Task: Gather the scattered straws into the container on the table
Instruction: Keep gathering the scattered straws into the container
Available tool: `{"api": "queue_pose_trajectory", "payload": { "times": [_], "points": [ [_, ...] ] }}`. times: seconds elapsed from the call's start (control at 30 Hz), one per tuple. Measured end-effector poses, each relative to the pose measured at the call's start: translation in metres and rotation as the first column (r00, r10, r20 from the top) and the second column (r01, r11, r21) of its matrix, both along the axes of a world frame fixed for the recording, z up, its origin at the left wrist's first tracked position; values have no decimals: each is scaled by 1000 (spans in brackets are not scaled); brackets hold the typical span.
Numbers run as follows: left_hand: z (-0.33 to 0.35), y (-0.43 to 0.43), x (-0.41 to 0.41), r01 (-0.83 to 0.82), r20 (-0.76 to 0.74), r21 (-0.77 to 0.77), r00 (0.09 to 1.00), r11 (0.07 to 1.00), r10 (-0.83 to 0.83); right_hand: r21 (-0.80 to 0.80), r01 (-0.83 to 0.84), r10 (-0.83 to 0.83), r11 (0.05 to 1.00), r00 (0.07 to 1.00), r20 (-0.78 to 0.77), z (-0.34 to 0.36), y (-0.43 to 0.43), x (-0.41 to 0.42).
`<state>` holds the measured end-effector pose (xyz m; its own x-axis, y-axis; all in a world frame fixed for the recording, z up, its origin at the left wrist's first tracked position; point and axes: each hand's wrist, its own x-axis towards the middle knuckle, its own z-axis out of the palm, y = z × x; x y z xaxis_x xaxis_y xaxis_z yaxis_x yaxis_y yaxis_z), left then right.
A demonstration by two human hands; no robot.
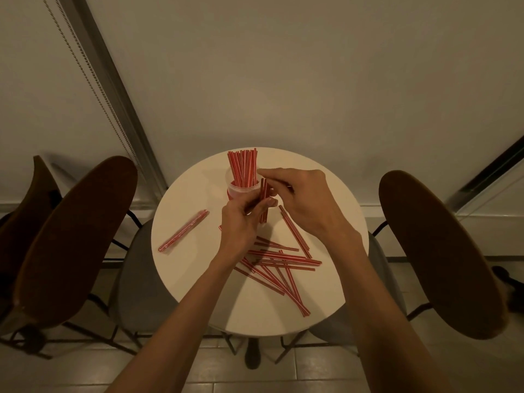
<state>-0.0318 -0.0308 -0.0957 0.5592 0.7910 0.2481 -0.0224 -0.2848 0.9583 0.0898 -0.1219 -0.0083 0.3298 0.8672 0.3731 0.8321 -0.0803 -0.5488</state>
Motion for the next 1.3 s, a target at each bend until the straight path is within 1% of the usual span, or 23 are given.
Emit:
{"api": "queue_pose_trajectory", "payload": {
  "times": [0.2, 0.33, 0.47, 0.57, 0.7, 0.77, 0.83, 0.93, 1.0, 1.13, 1.3],
  "points": [
    [-1, 2, -2, 6, -77, 84, 997, 996, 0, 2, -14, 14, 1000, 1000, -26, -9, 2, 1],
    [-1, 4, -3, 23, -132, 65, 991, 998, -14, 14, 1, 0, 1000, 997, -75, -12, 7, 3],
    [0, 6, -6, 48, -147, 82, 989, 995, -36, 8, 27, -25, 1000, 981, -194, -16, 11, 5],
    [0, 8, -7, 48, -158, 64, 987, 997, -38, -20, 20, -24, 1000, 978, -207, -19, 12, 8],
    [5, 5, -6, 47, -161, 82, 986, 996, -33, 14, 11, -7, 1000, 971, -239, -15, 14, 12],
    [15, 5, -3, 6, -138, 104, 990, 995, 8, 54, 2, 12, 999, 966, -257, -7, 17, 14],
    [27, 6, -1, -48, -100, 159, 993, 986, 65, 113, -6, 39, 994, 955, -293, 5, 22, 17],
    [41, 12, 2, -161, -33, 229, 984, 960, 173, 198, 15, 62, 980, 924, -377, 25, 35, 20],
    [43, 18, 5, -244, -32, 257, 965, 935, 260, 239, 29, 75, 971, 906, -416, 35, 46, 23],
    [39, 28, 11, -340, -94, 180, 928, 923, 360, 241, 63, 54, 969, 891, -451, 41, 72, 30],
    [24, 37, 17, -350, -186, 61, 916, 935, 355, 149, 40, 25, 988, 912, -410, 27, 99, 30]
  ]
}}
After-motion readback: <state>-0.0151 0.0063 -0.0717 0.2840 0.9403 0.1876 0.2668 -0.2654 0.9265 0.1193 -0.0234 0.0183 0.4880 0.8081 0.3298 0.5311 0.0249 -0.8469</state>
